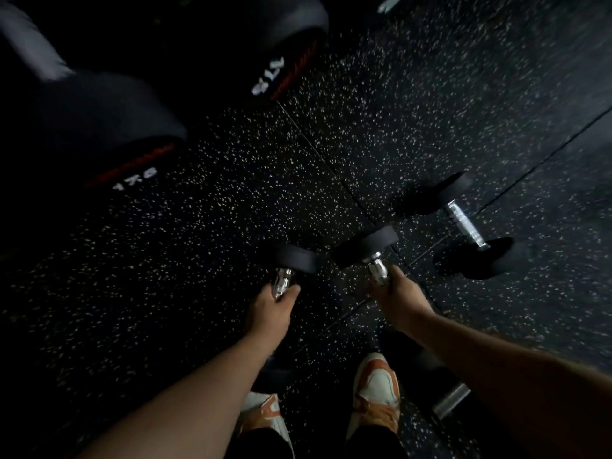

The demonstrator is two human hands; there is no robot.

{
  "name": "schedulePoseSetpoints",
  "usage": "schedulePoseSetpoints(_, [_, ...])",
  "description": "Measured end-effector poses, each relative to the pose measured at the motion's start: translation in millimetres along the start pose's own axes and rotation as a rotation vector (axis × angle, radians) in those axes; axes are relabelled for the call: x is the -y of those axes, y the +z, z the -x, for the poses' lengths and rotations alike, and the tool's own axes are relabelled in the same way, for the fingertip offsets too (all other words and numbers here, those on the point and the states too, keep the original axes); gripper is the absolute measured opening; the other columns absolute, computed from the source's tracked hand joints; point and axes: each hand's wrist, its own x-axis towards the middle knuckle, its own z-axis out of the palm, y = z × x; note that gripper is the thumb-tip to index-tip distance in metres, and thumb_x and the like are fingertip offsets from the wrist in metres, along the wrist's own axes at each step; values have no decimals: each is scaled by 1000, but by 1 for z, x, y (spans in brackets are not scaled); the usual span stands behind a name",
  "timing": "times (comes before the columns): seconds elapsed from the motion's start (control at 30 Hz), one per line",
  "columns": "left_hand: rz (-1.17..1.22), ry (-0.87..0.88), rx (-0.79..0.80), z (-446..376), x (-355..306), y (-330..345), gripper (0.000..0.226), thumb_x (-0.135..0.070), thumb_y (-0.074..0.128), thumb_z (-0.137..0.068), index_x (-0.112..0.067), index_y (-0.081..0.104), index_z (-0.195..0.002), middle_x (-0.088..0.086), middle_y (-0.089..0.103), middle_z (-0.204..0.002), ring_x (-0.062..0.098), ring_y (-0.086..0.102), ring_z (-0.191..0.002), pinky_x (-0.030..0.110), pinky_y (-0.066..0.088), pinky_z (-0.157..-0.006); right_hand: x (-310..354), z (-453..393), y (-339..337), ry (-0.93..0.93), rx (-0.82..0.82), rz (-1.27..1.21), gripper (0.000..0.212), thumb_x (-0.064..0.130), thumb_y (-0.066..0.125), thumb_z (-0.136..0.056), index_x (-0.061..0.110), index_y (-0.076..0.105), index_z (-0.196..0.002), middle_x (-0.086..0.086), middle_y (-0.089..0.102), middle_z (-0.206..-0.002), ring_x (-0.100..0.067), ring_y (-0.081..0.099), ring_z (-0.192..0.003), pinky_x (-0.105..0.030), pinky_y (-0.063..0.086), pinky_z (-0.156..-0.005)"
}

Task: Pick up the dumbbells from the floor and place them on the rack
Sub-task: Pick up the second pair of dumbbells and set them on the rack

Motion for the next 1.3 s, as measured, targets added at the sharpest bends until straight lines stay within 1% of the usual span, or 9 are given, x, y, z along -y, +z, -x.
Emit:
schedulePoseSetpoints(0.1, [32, 19, -19, 47, -30, -24, 30, -50, 68, -84, -22, 59, -81, 1, 64, -76, 21, 60, -69, 38, 53, -69, 33, 51, -28, 21, 11, -42, 17, 38, 62, -90, 25, 50, -88, -1, 65, -76, -14, 58, -52, -22, 43, -40])
schedulePoseSetpoints(0.17, [27, 10, -38, 79, -56, -41, 29, -53, 66, -84, -26, 57, -81, -2, 64, -79, 16, 60, -71, 31, 46, -62, 56, 83, -50, 33, 10, -59, 18, 36, 61, -90, 22, 50, -91, -9, 67, -79, -23, 60, -59, -32, 47, -49])
schedulePoseSetpoints(0.3, [88, 17, -90, 136, -116, -77, 30, -56, 65, -84, -29, 54, -77, -3, 62, -79, 16, 60, -68, 27, 39, -53, 106, 143, -94, -7, -2, -69, 17, 34, 60, -91, 25, 48, -84, -3, 65, -73, -16, 58, -53, -20, 41, -35])
schedulePoseSetpoints(0.5, [213, 77, -170, 200, -204, -127, 35, -59, 65, -80, -25, 56, -77, 1, 65, -77, 21, 64, -67, 35, 54, -61, 191, 209, -153, -95, -20, -41, 19, 38, 60, -91, 24, 49, -85, -1, 66, -74, -16, 60, -56, -21, 40, -37])
schedulePoseSetpoints(0.7, [357, 96, -217, 258, -277, -186, 42, -63, 63, -75, -23, 56, -80, 2, 62, -72, 31, 63, -67, 46, 54, -63, 283, 260, -202, -222, -18, -53, 18, 38, 60, -90, 22, 51, -90, -7, 68, -82, -25, 64, -69, -34, 51, -58])
schedulePoseSetpoints(0.97, [546, 123, -293, 311, -354, -276, 47, -67, 63, -65, -23, 57, -81, 6, 58, -67, 26, 54, -55, 39, 46, -57, 412, 323, -251, -368, -31, -56, 26, 36, 61, -90, 13, 54, -99, -8, 66, -85, -31, 63, -79, -47, 54, -78])
schedulePoseSetpoints(1.1, [601, 123, -351, 314, -394, -330, 44, -60, 65, -73, -20, 54, -86, 26, 61, -78, 44, 63, -64, 39, 48, -52, 481, 341, -262, -423, -63, -38, 31, 37, 62, -89, 8, 57, -99, -13, 68, -86, -29, 62, -74, -39, 50, -69])
schedulePoseSetpoints(1.2, [666, 157, -362, 303, -419, -372, 39, -55, 66, -75, -18, 55, -82, 11, 58, -69, 27, 55, -56, 37, 45, -58, 530, 345, -263, -433, -36, -93, 35, 36, 64, -89, 2, 60, -100, -15, 65, -79, -28, 60, -60, -33, 52, -55])
schedulePoseSetpoints(1.3, [672, 193, -399, 285, -441, -417, 34, -49, 67, -80, -17, 56, -79, 9, 58, -63, 25, 54, -45, 32, 45, -45, 576, 340, -259, -434, 20, -148, 32, 33, 63, -90, 3, 58, -100, -11, 60, -71, -20, 52, -47, -22, 43, -39])
